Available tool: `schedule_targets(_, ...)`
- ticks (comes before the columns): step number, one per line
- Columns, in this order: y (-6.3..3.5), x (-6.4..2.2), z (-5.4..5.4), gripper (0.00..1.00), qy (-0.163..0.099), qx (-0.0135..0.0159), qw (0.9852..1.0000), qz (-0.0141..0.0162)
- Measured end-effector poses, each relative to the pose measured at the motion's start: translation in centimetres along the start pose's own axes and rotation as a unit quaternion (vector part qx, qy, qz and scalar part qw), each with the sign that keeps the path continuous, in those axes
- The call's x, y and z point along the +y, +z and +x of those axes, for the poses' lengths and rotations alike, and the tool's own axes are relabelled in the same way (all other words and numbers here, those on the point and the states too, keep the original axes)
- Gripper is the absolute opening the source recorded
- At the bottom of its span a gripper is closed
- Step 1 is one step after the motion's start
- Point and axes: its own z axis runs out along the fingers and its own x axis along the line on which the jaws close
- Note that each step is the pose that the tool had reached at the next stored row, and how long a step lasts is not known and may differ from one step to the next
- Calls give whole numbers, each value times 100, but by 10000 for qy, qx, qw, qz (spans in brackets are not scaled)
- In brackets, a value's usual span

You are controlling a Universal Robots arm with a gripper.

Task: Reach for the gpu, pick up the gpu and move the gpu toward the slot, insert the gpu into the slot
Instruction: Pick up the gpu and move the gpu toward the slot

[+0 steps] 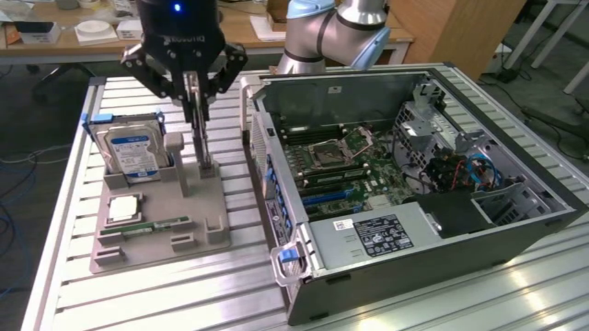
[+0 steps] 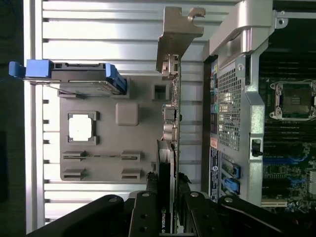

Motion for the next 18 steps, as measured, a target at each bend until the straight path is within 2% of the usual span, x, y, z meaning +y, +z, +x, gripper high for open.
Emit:
schedule_targets(3, -101, 5, -1, 26, 0, 0, 10000, 0)
schedule_targets(8, -115, 5, -30, 26, -1, -1, 10000, 1)
schedule_targets(12, -112, 7, -149, 26, 0, -2, 10000, 0)
schedule_targets(18, -103, 9, -406, 26, 0, -1, 10000, 1)
